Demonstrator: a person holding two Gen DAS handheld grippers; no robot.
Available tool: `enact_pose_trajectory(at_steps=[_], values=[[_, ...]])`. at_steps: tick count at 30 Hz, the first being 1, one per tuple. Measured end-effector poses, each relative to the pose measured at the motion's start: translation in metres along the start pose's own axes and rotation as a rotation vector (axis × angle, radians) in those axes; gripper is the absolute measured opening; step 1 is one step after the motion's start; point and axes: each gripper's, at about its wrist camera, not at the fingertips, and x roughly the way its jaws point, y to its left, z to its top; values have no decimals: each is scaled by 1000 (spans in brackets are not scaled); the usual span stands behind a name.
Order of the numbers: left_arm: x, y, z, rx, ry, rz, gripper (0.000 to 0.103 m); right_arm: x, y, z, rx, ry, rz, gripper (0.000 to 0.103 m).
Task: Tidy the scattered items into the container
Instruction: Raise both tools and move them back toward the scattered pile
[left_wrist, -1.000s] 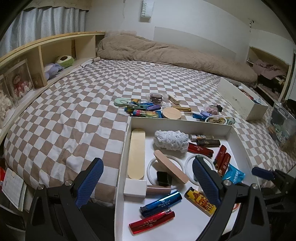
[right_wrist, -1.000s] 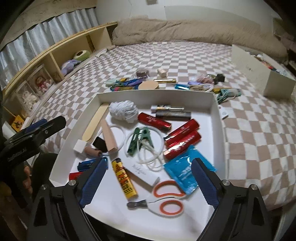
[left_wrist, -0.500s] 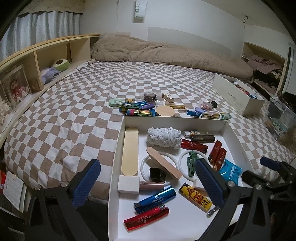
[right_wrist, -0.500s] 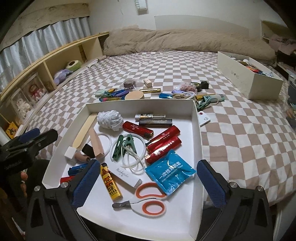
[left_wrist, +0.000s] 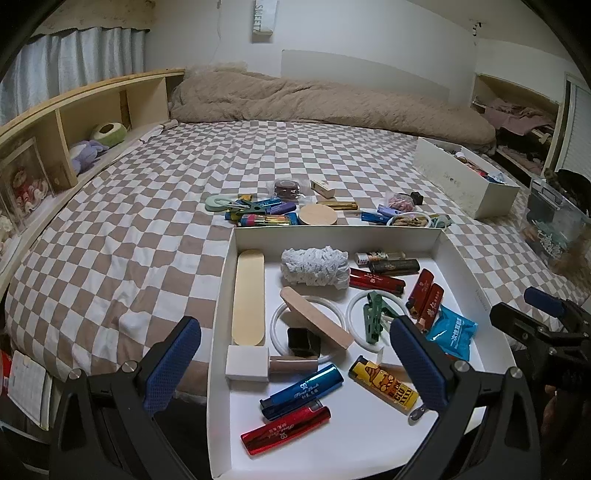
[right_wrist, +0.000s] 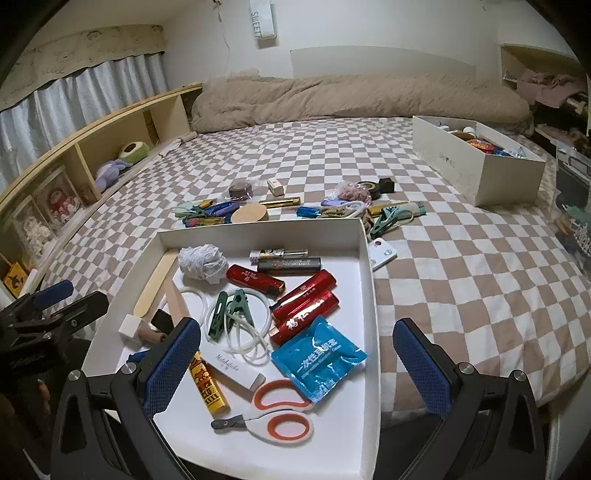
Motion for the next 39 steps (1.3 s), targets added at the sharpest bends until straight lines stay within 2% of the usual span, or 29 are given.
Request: enact_pose_trajectory(at_steps=[17,31,39], values=[[10,18,9,-25,6,-6,103,8,-4,12,-26,-15,-31,103],[16,79,18,-96,-8,93,103,12,-46,24,52,-8,-89,103],[26,113,21,-139,9,154,103,19,-80,26,120,15,-159,103]])
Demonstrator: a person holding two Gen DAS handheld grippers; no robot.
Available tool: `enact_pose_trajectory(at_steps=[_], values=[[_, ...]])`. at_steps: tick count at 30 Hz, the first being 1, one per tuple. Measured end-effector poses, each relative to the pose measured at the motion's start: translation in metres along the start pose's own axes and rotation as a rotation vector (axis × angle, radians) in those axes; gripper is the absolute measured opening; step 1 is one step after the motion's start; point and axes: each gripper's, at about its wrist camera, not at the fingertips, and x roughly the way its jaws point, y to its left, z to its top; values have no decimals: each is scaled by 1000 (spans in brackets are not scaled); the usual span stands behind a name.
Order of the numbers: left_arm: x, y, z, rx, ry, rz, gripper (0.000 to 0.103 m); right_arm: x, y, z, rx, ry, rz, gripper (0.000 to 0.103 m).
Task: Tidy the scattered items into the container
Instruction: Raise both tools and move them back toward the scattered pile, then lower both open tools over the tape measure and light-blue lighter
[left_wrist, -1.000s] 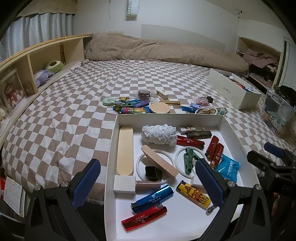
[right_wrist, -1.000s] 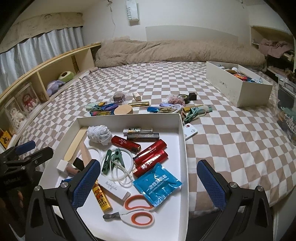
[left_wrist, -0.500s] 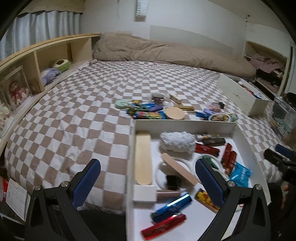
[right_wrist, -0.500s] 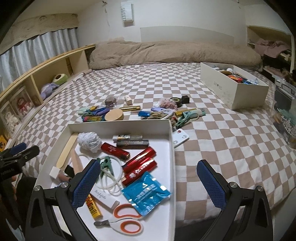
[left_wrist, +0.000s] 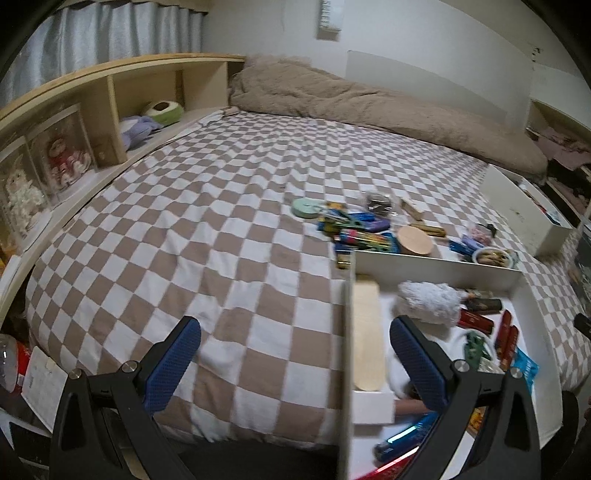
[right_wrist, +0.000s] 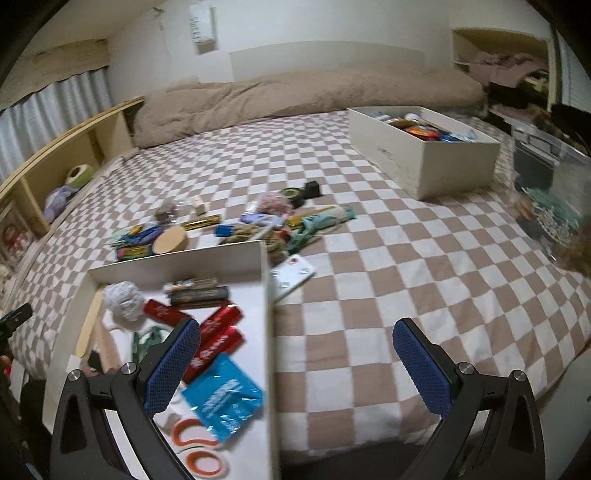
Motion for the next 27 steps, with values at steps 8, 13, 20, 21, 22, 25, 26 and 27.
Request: enact_pose_trajectory(at_steps=[8,13,20,21,22,25,26,27], values=[[20,27,4,30,37,134,103,25,-27,-1,42,81,-92,103],[36,41,7,53,83,166,103,45,-40,-3,54,149,-133,103],[71,49,13,81,176,198,103,73,-51,4,49,234,-162,103],[76,49,15,81,186,197,103,76,-53,5,58,243,-160,103],[82,49,16,81,199,195,103,80,-56,6,69,252,-159,103],[102,47,24,89,243,182,103,90,-64,9,91,268,-165,103],[109,46,26,93,253,183,103,94,-67,10,101,274,-169,103],[114,44,30,98,257,182,103,98,-69,11,111,281,-170,103]])
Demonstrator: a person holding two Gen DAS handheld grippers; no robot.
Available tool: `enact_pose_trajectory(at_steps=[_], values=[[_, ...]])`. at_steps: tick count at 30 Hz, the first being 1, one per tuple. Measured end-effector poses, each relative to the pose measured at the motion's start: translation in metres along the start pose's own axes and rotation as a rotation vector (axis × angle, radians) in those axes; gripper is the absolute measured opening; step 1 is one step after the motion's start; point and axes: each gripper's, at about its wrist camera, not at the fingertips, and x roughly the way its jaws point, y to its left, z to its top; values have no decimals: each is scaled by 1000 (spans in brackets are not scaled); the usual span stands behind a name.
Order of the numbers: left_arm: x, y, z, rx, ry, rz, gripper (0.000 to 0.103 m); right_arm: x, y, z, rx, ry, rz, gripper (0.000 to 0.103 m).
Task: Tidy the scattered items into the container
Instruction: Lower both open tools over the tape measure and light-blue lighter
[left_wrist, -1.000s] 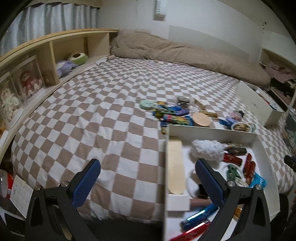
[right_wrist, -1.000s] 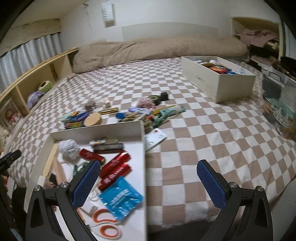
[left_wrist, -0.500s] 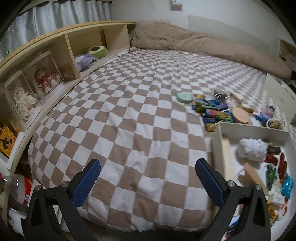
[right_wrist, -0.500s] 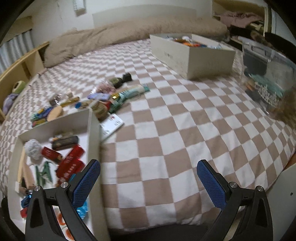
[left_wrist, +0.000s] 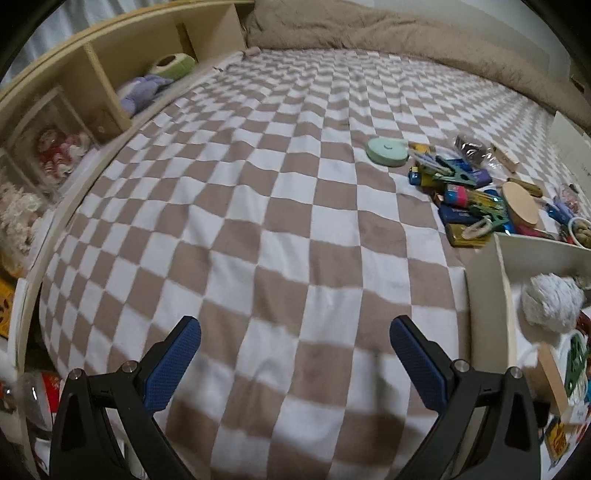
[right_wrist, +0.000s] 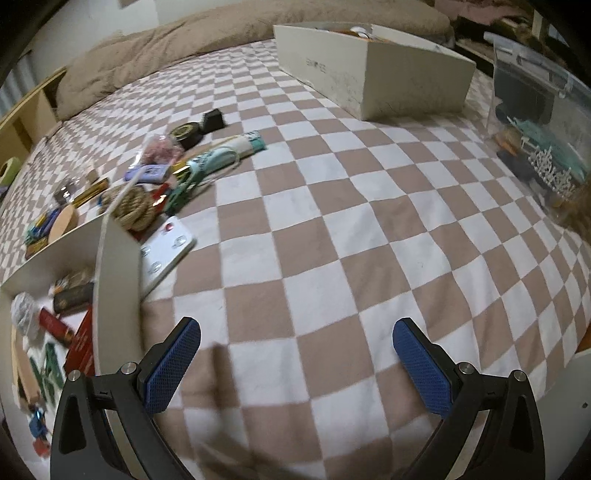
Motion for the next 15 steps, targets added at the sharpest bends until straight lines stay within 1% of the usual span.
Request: enact_pose_trajectory(at_steps=[2,5,10,12,15], values=[[9,-4,10,16,3,4,103,8,-4,4,25,22,-3,103],[23,-12,24,42,7,9,103,16,-9,10,50,30,-12,103],[46,-24,42,72,-11,35,103,27,-7,20,34,28,-51,103],[54,-26,45,71,-18,21,103,34,-4,25,9,35,-80,103],[63,-21,50,26,-31,-30,103,41,-1,34,-7,22,-90,103]])
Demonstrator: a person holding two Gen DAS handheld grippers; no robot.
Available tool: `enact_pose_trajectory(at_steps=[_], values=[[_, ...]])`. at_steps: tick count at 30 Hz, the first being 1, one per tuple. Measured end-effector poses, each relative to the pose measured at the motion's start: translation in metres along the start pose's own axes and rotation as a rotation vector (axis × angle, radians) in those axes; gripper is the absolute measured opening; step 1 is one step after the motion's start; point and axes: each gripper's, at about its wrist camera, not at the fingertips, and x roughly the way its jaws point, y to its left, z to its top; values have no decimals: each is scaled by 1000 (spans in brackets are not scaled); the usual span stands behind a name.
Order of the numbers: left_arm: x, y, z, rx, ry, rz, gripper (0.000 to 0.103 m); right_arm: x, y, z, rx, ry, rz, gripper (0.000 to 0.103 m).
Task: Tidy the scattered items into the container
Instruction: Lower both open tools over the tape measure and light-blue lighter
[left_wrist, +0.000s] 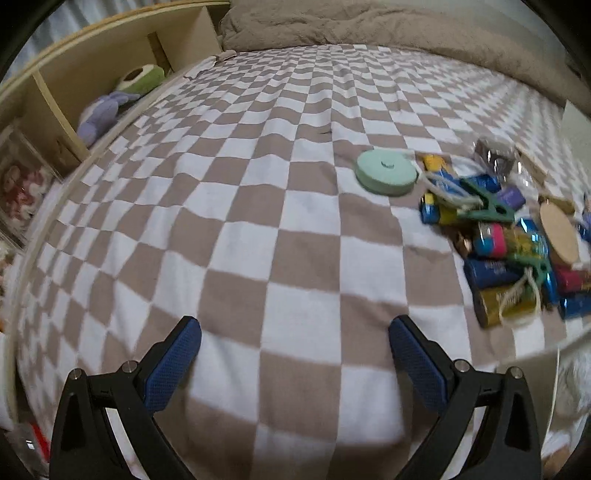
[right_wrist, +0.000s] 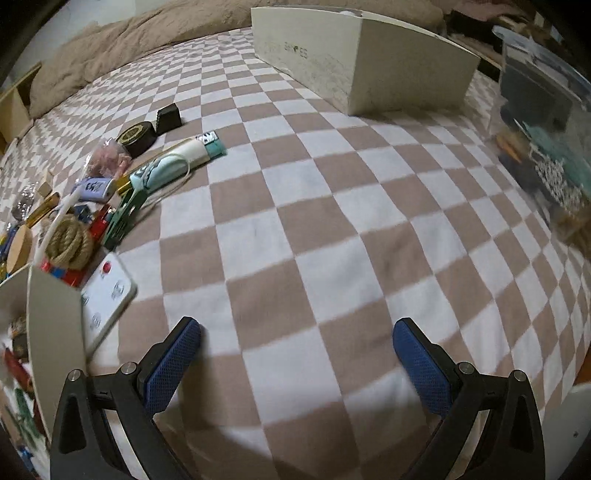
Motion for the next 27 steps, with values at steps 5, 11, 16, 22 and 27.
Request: enact_pose_trajectory(at_steps=[5,11,16,22,27], values=[[7,3,6,1,-4,-23,103,10,5,10,-43,-68,8,103],[13,-2,10,60,14,-12,103,23,10,28,-118,-78,34,103],[20,-2,14,78,14,-14,103,32,14,38,-131,-68,42,103],[30,1,27,75,26,-27,103,43,21,56,-153,-55,36,103],[36,-3,33,93,8,-2,103,53,34,70,-246,-80,30,103]])
